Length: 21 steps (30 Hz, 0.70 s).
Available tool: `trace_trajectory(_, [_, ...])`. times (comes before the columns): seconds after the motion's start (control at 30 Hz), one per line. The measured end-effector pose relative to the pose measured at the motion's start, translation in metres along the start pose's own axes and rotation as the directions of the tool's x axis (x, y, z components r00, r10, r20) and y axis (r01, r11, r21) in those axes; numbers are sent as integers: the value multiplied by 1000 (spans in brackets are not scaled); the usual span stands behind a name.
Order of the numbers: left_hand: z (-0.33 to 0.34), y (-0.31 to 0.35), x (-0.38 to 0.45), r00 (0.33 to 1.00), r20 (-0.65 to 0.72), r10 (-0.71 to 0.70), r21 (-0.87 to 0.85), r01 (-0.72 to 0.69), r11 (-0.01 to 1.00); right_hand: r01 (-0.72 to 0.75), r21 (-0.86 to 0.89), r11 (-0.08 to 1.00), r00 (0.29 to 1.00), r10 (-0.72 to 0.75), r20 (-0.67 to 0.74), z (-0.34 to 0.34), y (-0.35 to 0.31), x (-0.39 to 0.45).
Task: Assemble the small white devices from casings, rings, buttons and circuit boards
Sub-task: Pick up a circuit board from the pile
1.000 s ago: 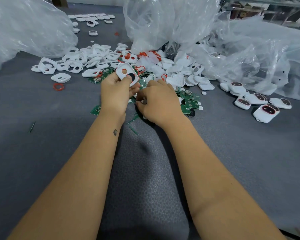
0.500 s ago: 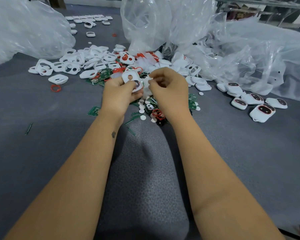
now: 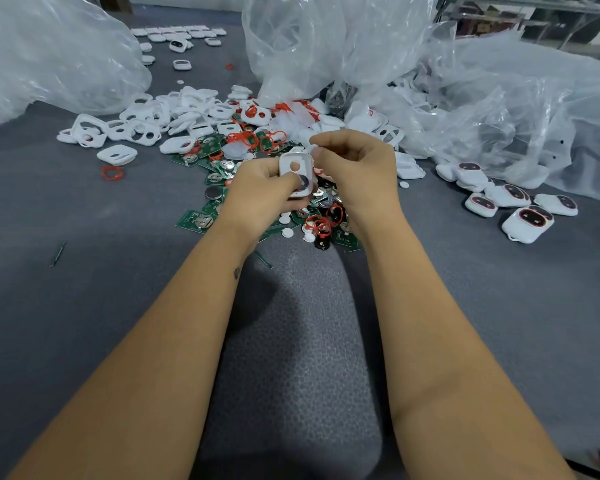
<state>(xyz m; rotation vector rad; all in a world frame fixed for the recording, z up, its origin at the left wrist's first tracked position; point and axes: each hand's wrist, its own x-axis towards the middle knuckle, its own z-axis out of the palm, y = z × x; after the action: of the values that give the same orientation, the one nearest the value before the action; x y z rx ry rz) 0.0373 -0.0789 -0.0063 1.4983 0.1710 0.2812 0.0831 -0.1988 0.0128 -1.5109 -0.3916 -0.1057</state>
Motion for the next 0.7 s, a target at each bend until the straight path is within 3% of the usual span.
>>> trace_trajectory(0.27, [1, -1, 0, 1000, 19, 13, -19, -13, 1000, 8, -27, 1000, 999, -7, 32, -2, 0, 0])
trace_trajectory(0.47, [1, 1, -1, 999, 13, 36, 8, -36, 999, 53, -230, 972, 997, -37, 71, -3, 1, -1])
trace_trajectory(0.7, [0, 0, -2, 998, 5, 67, 98, -67, 993, 189, -472, 861, 980, -134, 149, -1, 1, -4])
